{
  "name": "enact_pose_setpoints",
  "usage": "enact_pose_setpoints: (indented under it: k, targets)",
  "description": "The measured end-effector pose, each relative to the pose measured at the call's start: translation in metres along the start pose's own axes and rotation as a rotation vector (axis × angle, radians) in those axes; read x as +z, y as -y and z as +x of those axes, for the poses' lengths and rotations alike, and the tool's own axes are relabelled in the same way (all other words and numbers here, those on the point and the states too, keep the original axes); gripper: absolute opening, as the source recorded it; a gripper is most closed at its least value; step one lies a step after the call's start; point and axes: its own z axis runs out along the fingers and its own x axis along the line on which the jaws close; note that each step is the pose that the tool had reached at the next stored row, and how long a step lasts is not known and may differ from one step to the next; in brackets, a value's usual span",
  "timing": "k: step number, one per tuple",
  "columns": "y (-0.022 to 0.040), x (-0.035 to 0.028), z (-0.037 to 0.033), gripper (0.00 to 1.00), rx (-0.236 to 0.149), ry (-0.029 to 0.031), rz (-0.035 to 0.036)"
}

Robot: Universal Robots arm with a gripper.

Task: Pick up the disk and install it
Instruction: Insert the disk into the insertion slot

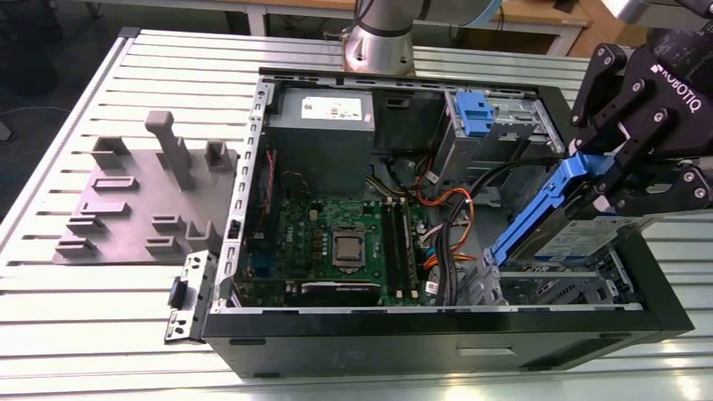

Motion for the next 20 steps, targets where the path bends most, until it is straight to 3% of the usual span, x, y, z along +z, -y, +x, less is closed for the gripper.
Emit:
enact_pose_setpoints:
  k: [11, 20]
  targets:
    - [0.0007, 0.0056, 0.0003, 0.37, 0.005, 0.0003, 0.0002]
    - [0.0009, 0.0066, 0.0003, 0.37, 0.005, 0.0002, 0.0002]
